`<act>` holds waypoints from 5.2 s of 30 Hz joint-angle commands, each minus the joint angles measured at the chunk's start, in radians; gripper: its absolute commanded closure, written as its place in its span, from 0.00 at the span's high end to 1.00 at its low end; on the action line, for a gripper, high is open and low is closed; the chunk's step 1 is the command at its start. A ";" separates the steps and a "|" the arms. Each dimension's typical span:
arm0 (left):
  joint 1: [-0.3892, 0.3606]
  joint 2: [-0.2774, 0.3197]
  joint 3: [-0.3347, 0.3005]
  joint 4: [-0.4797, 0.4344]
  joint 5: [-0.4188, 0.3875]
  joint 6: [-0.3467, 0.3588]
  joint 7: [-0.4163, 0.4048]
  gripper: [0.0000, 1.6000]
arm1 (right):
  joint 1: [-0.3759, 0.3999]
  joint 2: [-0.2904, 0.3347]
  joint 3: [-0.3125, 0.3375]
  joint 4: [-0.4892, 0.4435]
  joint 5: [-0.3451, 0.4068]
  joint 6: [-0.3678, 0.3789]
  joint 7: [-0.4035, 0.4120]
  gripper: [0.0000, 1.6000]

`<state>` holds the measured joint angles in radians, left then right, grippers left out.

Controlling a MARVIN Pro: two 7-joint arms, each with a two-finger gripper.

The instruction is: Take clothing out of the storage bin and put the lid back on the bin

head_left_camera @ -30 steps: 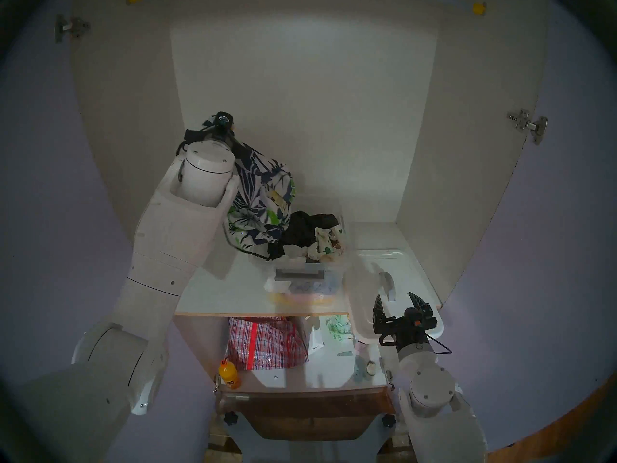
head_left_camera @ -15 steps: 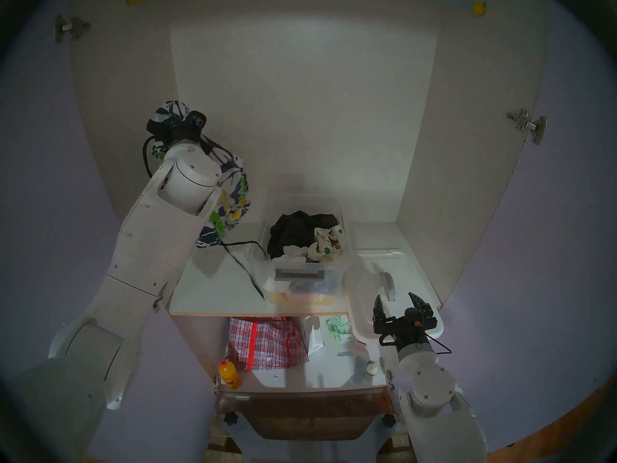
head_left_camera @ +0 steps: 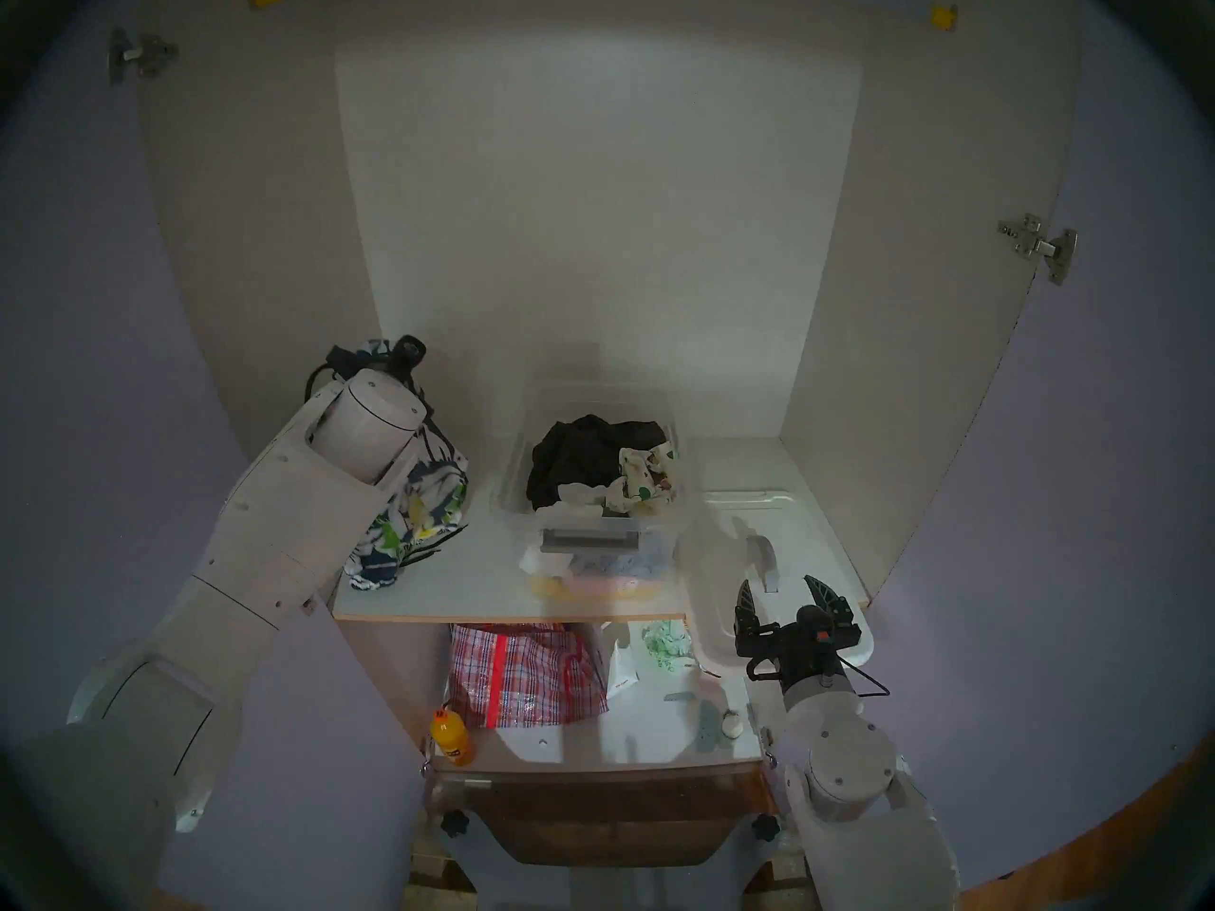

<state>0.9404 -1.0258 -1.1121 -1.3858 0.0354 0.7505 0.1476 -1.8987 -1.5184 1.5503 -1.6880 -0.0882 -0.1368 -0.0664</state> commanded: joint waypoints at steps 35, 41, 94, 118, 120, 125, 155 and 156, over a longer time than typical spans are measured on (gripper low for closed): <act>-0.103 -0.141 -0.150 0.148 -0.263 -0.088 0.006 1.00 | 0.037 0.073 0.052 -0.118 0.017 0.021 0.047 1.00; -0.073 -0.158 -0.192 0.114 -0.276 -0.085 0.027 1.00 | 0.065 0.157 0.105 -0.261 0.031 0.164 0.106 1.00; -0.077 -0.158 -0.184 0.118 -0.295 -0.085 0.054 1.00 | 0.486 0.007 0.053 0.185 0.036 0.729 -0.016 1.00; -0.078 -0.158 -0.183 0.118 -0.296 -0.086 0.055 1.00 | 0.578 0.023 0.023 0.443 0.009 0.716 -0.034 1.00; -0.078 -0.158 -0.183 0.118 -0.296 -0.086 0.055 1.00 | 0.580 0.029 0.014 0.450 -0.002 0.720 -0.039 1.00; -0.078 -0.158 -0.183 0.118 -0.296 -0.086 0.055 1.00 | 0.610 0.033 -0.020 0.514 -0.058 0.792 -0.106 1.00; -0.078 -0.157 -0.183 0.119 -0.297 -0.086 0.055 1.00 | 0.496 0.088 0.015 0.216 0.022 1.067 0.041 1.00; -0.078 -0.157 -0.183 0.119 -0.297 -0.086 0.056 1.00 | 0.499 0.085 0.021 0.223 0.036 1.030 0.053 1.00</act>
<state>0.8967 -1.1852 -1.2898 -1.2432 -0.2638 0.6709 0.2051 -1.4211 -1.4364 1.5559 -1.4385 -0.0970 0.9459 -0.0722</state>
